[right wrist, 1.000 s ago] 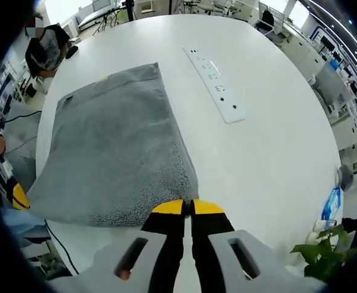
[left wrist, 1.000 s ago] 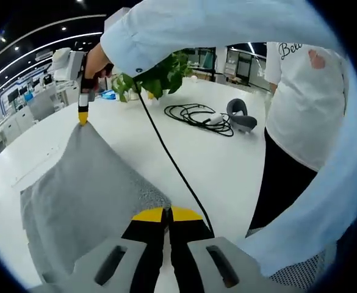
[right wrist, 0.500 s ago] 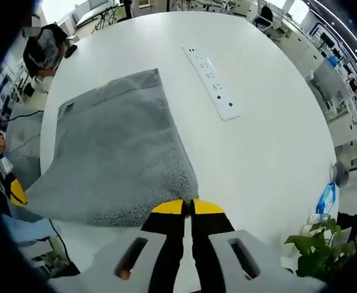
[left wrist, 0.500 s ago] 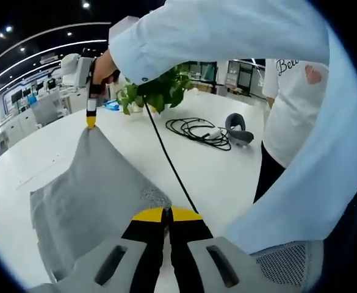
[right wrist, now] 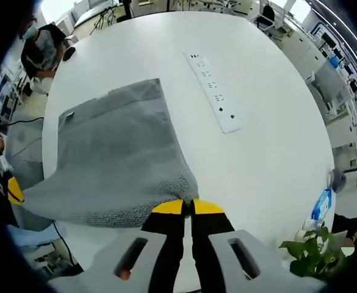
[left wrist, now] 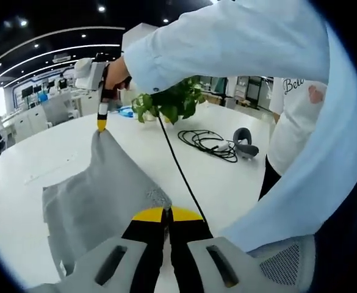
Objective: Fold the towel on the table until its edges align and the towel forms a compact rectangular stack.
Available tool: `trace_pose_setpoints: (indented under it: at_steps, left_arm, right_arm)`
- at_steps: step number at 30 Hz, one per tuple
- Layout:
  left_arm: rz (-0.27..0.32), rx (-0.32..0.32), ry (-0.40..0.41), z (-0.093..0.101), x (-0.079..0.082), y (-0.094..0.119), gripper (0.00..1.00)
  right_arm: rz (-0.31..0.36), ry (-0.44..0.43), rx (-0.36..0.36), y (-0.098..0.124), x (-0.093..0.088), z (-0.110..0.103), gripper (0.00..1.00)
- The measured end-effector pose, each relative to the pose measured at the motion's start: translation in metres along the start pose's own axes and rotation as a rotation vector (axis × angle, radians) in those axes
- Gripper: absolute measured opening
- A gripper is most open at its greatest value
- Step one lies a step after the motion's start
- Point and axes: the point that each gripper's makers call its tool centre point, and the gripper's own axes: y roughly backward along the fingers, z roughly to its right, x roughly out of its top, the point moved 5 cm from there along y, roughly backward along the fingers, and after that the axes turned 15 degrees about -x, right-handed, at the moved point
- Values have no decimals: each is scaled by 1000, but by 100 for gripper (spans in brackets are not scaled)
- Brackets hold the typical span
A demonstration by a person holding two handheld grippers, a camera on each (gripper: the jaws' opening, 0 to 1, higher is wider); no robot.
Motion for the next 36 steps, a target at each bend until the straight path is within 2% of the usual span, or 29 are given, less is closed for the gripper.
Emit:
trace_pose_setpoints:
  at_steps: [4, 6, 11, 15, 20, 36]
  left_arm:
    - [27, 14, 21, -7, -1, 14, 3]
    - [60, 13, 51, -11, 1, 21, 3]
    - [83, 34, 63, -20, -2, 37, 3]
    - [111, 38, 88, -26, -5, 47, 3]
    - [133, 53, 98, -35, -10, 58, 3]
    - [197, 84, 184, -74, -38, 92, 3]
  right_arm:
    - [-6, 2, 2, 2, 10, -2, 1]
    - [-9, 3, 4, 1, 18, 0, 1]
    - [-26, -3, 1, 7, 33, -10, 1]
    - [-40, -4, 2, 3, 49, -9, 1]
    - [-53, -2, 3, 1, 69, -19, 1]
    - [-116, -77, 16, -19, 116, -48, 1]
